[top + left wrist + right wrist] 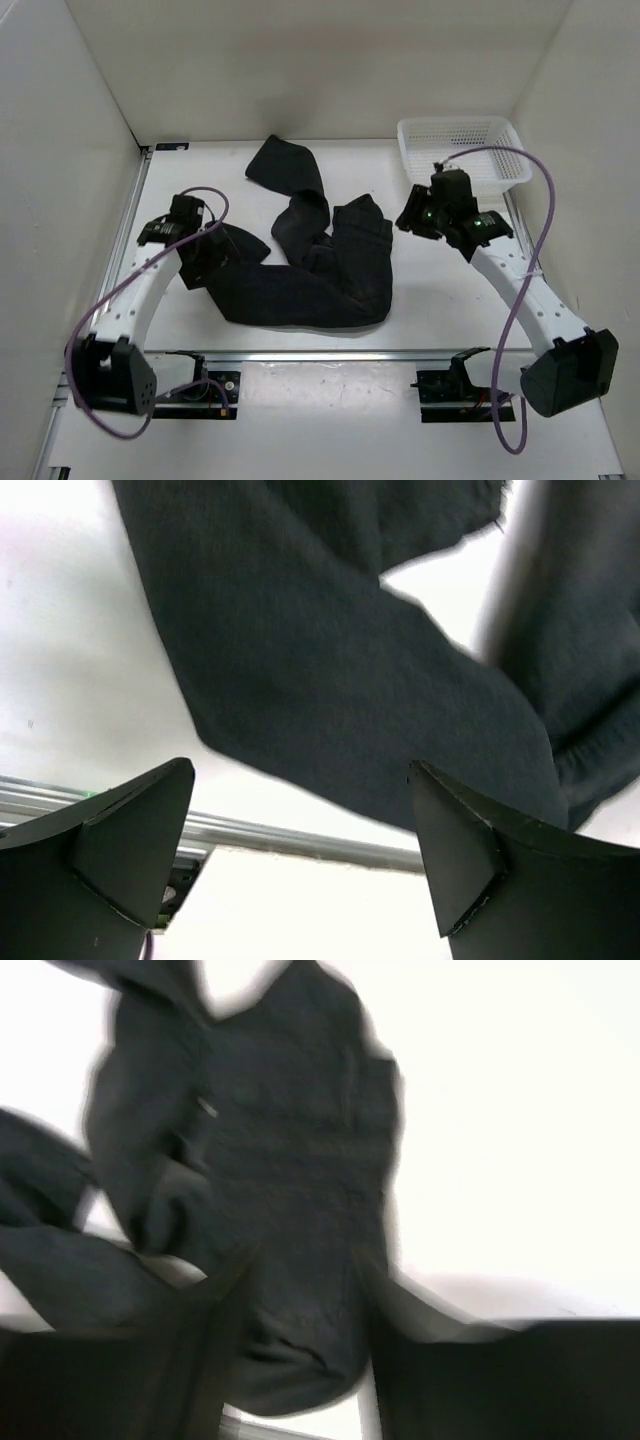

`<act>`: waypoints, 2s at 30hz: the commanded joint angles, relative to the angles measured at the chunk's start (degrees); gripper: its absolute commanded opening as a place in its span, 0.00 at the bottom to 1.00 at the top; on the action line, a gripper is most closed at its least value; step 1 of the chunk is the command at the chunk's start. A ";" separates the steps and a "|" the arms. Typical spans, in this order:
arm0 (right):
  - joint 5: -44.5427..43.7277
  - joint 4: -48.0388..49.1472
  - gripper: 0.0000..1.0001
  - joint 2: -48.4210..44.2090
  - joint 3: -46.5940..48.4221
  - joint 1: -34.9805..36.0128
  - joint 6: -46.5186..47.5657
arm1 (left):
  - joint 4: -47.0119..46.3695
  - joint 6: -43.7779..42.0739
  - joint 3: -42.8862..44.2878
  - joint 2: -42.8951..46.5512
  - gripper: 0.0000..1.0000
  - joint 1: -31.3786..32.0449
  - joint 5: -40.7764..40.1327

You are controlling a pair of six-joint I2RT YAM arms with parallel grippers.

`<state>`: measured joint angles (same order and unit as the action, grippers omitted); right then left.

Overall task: Fold and stack the trousers
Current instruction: Flatten the trousers out

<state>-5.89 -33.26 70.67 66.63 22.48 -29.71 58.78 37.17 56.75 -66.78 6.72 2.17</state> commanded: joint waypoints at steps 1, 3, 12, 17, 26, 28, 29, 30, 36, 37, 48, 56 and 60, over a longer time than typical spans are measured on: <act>7.89 3.01 0.58 3.33 -9.75 -2.61 0.09 | -4.20 2.38 3.88 -7.81 0.99 0.22 -2.51; 14.64 5.12 0.92 4.20 -11.43 -4.89 1.41 | -3.41 3.17 6.88 -11.77 0.99 -1.44 -5.33; 28.70 15.31 0.97 21.60 -8.98 -11.05 3.26 | -11.84 4.76 2.57 -25.94 0.98 -10.32 4.15; 35.06 18.32 0.63 31.53 -3.98 -10.53 3.87 | -12.38 4.76 3.81 -27.00 0.30 -10.32 4.68; 21.03 7.08 0.00 18.29 7.62 -10.35 4.40 | -5.01 1.95 18.10 -24.10 0.10 -11.99 1.62; 17.07 3.03 0.00 13.54 13.33 -10.88 4.93 | 0.24 1.16 25.04 -24.10 0.10 -13.22 -0.75; 15.57 0.76 0.00 12.22 15.26 -11.40 4.93 | 1.84 1.15 32.56 -24.10 0.10 -13.22 -1.38; 14.08 -0.57 0.00 10.38 17.28 -11.93 5.45 | 3.25 0.54 36.37 -24.62 0.10 -14.18 -1.38; 5.83 -8.13 0.00 2.74 20.83 -13.87 3.62 | 10.03 0.01 55.05 -24.81 0.10 -18.58 -0.77; 4.15 -8.75 0.00 1.06 19.08 -13.87 1.70 | 10.03 0.01 53.91 -23.75 0.10 -18.59 -0.77; -3.07 -17.27 0.78 -34.46 -18.73 -13.87 -12.91 | 1.25 -2.98 21.83 -16.54 1.00 -19.64 0.63; -10.02 -21.24 0.00 -28.49 -11.79 -13.87 -10.45 | 1.25 -5.18 24.20 -12.67 0.29 -19.64 2.48; -2.92 -15.02 0.00 -26.39 -14.15 -13.87 -8.97 | 1.25 -5.70 20.51 -11.53 0.10 -19.03 2.48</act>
<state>-11.97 -53.10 43.11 52.99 8.60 -40.10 60.49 32.58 78.56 -80.84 -12.56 3.73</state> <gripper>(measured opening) 0.002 0.113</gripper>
